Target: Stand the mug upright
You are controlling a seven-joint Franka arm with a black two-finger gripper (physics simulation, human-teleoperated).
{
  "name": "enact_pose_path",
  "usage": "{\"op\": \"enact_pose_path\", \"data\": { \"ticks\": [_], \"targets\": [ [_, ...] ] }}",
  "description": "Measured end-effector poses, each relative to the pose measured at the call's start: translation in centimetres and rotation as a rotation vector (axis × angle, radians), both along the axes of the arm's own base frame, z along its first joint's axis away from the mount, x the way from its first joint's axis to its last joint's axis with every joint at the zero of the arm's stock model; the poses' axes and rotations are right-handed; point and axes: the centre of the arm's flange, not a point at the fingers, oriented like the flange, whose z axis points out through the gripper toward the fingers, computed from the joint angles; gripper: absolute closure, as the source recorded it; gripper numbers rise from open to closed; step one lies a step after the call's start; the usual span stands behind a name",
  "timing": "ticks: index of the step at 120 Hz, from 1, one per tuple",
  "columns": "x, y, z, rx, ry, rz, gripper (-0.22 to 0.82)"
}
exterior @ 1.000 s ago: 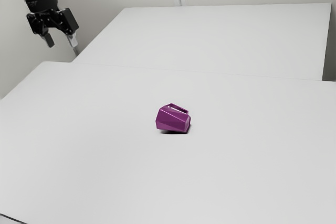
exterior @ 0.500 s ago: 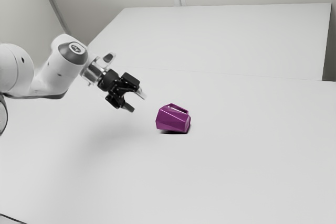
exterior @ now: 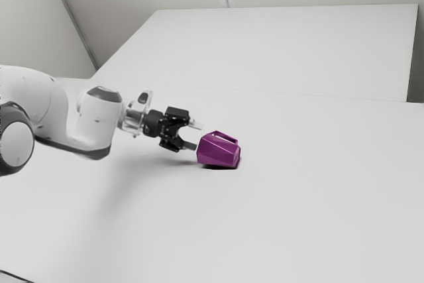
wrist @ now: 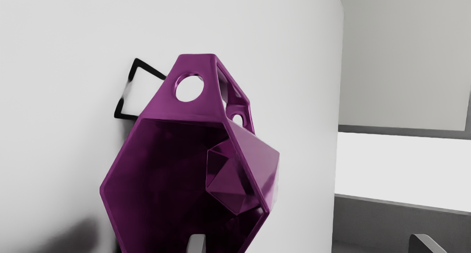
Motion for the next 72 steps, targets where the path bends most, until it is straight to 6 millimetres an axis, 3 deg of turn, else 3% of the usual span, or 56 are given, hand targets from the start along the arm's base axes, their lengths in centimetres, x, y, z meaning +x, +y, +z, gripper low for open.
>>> {"op": "enact_pose_path", "data": {
  "ticks": [15,56,72],
  "targets": [
    [0.1,-0.7,-1.4,-0.032,-0.023,0.003,0.00],
    [0.4,-3.5,-2.4,-0.084,-0.094,-0.014,0.01],
    [0.5,-3.5,-2.5,-0.081,-0.115,-0.014,0.33]
  ]
}}
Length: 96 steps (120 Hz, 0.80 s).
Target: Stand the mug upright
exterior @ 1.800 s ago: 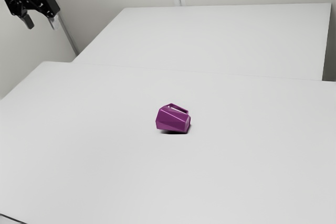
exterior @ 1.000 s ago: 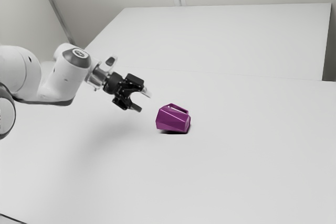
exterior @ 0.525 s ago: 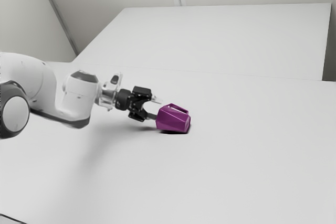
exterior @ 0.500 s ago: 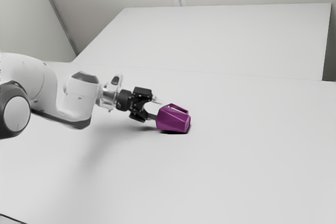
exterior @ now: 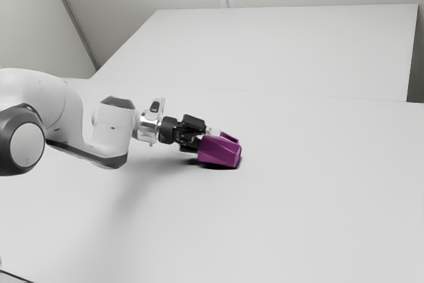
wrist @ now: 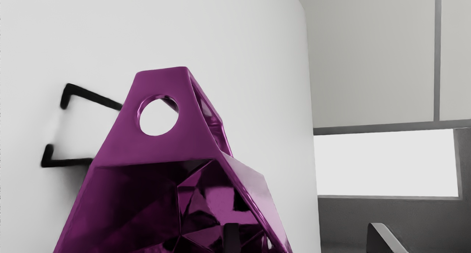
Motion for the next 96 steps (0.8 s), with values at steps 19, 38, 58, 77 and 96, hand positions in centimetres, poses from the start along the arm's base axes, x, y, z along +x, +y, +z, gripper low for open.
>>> {"op": "enact_pose_path", "data": {
  "ticks": [19,38,58,77,96],
  "targets": [
    [0.0,0.0,-0.1,0.006,-0.016,-0.003,0.61],
    [0.1,-0.3,-0.1,0.023,-0.031,-0.010,0.72],
    [0.7,-0.8,2.4,0.052,-0.088,-0.020,0.76],
    [1.3,-0.5,6.5,0.148,-0.170,-0.071,0.77],
    [2.5,1.4,12.0,0.573,-0.237,-0.394,0.78]
  ]
}}
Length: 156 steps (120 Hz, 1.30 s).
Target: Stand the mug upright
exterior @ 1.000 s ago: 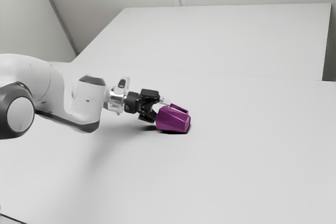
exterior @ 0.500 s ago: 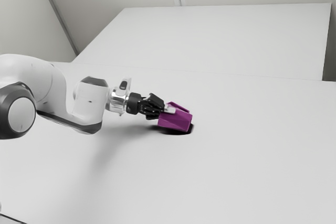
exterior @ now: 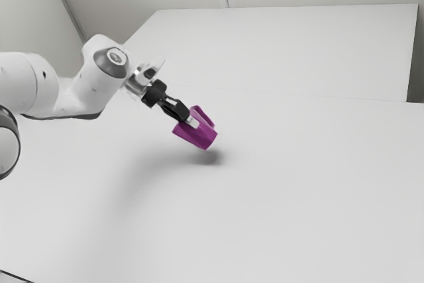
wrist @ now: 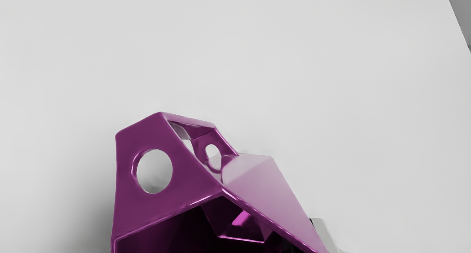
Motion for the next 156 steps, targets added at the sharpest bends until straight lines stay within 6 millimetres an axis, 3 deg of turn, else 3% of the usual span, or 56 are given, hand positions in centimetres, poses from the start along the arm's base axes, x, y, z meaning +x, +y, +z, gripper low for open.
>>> {"op": "enact_pose_path", "data": {
  "ticks": [12,20,30,43,68,104,121,136,148,156],
  "targets": [
    [-1.3,0.3,2.6,0.264,0.029,-0.110,0.79],
    [-4.7,-0.4,3.4,0.388,0.070,-0.139,0.79],
    [-9.0,-1.0,2.7,0.482,0.118,-0.127,0.79],
    [-11.6,-1.7,0.7,0.551,0.156,-0.074,0.79],
    [-10.8,-2.3,1.0,0.725,0.053,0.008,0.79],
    [-11.5,-2.2,-1.6,0.764,0.060,0.146,0.78],
    [-11.9,-2.3,-2.4,0.756,0.078,0.198,0.48],
    [-11.6,-2.3,-1.5,0.747,0.066,0.244,0.27],
    [-10.4,-2.4,1.7,0.733,0.017,0.290,0.17],
    [-9.4,-2.3,5.2,0.725,-0.021,0.322,0.12]
  ]
}}
